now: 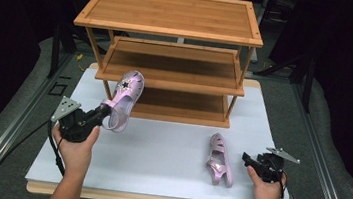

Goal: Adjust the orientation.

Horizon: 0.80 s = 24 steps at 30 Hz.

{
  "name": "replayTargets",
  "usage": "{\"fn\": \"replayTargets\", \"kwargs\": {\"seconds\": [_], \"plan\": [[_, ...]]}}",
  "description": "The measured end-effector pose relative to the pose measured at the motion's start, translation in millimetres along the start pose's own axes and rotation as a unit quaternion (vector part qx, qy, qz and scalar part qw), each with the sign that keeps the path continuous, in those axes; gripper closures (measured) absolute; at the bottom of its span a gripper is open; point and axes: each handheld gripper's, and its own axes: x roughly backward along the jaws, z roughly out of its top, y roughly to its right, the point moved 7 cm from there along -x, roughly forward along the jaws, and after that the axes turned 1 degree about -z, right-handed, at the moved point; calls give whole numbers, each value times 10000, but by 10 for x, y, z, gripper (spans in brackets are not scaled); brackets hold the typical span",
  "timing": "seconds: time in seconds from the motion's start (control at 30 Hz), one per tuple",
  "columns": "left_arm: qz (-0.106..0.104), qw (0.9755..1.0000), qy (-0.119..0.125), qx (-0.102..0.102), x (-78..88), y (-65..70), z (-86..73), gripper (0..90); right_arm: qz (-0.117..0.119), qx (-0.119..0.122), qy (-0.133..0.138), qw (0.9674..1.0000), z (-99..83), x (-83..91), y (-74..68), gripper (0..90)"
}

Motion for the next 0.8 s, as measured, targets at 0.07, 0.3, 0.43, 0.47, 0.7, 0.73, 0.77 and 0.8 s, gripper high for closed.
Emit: {"fn": "replayTargets", "kwargs": {"seconds": [0.07,0.3,0.43,0.47,0.7,0.73,0.77,0.8], "plan": [[50,10000,-16,-60,-44,8,81,833,-2,-4,6,10000,1,2,2,374],[40,9998,-9,186,-283,-40,381,833,26,-35,18,10000,8,9,13,373],[48,9997,0,259,-430,-2,538,833,31,-68,41,10000,13,13,21,374],[74,9997,1,244,-461,10,567,833,37,-69,40,10000,13,14,21,374],[132,9994,-3,321,-806,142,798,832,43,-29,57,10000,22,18,18,373],[149,9994,-23,311,-838,143,805,832,24,-20,80,10000,29,21,21,373],[167,9993,-21,346,-895,145,813,833,29,-17,78,10000,32,28,23,373],[172,9992,-50,368,-926,145,815,832,48,-28,102,9999,37,30,24,373]]}}
